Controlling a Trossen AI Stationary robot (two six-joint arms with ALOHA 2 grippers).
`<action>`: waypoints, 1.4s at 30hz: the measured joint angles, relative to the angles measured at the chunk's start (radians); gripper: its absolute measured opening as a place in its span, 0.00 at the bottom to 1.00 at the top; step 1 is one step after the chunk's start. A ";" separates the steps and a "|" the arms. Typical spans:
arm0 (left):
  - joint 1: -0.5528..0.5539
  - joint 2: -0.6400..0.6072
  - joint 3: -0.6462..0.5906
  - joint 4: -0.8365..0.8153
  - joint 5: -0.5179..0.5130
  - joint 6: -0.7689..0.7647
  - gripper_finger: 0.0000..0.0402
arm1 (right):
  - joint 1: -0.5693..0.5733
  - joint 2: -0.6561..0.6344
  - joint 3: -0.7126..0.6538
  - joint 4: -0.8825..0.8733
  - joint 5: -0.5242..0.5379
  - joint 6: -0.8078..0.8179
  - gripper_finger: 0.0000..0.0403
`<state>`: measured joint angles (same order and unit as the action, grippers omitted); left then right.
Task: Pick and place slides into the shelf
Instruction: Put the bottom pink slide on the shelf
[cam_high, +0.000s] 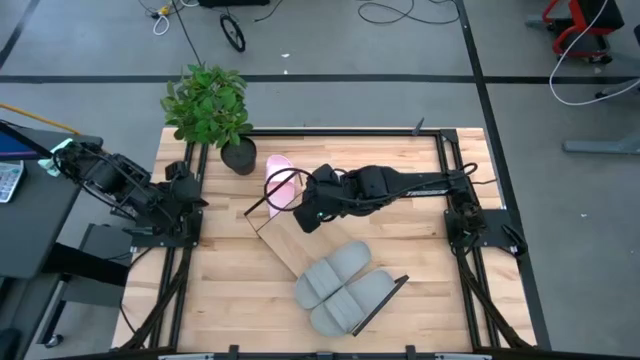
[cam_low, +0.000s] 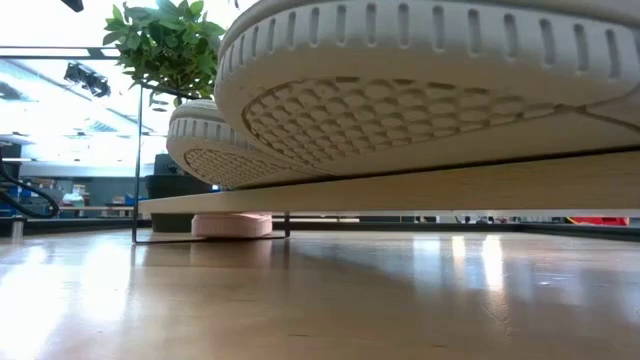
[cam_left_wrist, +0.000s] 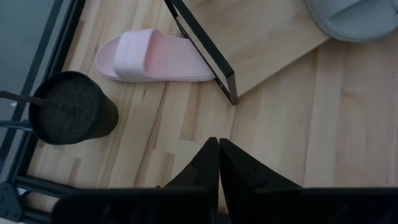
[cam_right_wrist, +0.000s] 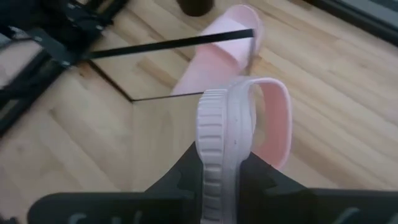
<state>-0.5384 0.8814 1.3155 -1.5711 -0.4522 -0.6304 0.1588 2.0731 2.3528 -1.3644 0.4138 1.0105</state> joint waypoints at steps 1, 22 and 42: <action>0.000 0.000 0.000 0.000 0.000 0.007 0.03 | 0.009 0.000 0.000 0.005 0.009 0.007 0.14; 0.000 0.000 0.000 0.000 -0.019 0.014 0.02 | 0.013 0.036 -0.001 0.170 -0.063 -0.096 0.14; 0.000 0.000 0.000 0.000 -0.018 0.014 0.02 | 0.041 0.013 0.002 0.006 0.106 -0.070 0.14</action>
<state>-0.5381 0.8811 1.3155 -1.5712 -0.4706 -0.6163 0.2000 2.0862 2.3550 -1.3580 0.5197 0.9402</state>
